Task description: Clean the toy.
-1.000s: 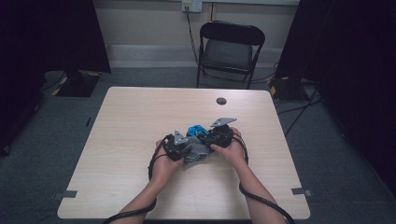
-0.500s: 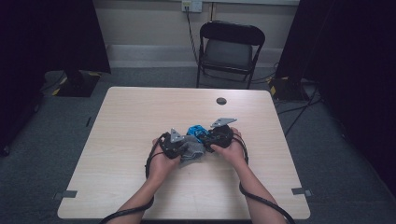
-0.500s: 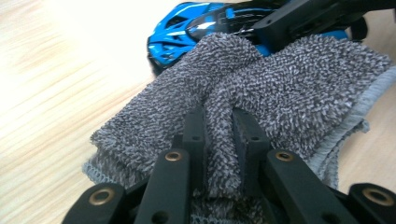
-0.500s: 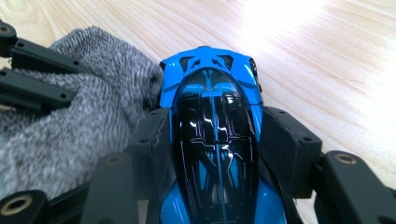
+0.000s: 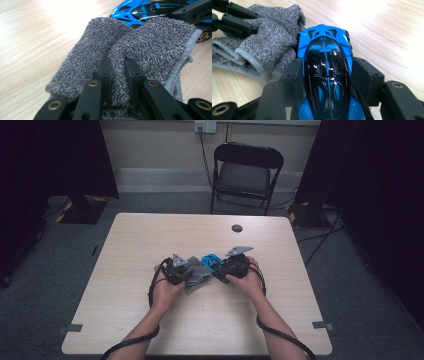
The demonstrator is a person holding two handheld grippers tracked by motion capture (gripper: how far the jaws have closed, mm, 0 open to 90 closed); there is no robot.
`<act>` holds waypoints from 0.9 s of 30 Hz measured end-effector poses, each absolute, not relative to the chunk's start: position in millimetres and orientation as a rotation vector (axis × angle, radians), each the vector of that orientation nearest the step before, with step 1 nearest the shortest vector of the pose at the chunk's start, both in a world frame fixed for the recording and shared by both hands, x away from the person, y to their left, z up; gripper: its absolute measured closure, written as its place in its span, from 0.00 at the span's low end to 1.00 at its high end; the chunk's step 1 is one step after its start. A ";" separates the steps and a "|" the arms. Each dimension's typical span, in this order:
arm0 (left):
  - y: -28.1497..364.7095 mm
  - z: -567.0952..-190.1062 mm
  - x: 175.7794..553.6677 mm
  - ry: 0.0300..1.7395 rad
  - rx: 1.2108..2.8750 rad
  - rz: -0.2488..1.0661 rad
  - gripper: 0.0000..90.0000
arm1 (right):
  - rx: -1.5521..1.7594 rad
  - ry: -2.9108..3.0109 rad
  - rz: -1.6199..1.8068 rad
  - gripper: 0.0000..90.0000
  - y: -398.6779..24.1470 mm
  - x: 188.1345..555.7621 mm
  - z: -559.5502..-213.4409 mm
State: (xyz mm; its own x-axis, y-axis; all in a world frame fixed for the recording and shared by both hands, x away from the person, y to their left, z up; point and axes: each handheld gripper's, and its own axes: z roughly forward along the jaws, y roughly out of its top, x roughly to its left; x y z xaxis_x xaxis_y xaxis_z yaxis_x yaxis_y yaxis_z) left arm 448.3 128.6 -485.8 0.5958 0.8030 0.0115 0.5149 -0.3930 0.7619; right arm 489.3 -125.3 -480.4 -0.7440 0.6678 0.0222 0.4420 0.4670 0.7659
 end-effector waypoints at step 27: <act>151.4 -482.1 475.8 1.210 2.000 0.562 0.86 | 0.943 2.431 1.160 0.48 -125.8 489.1 -481.3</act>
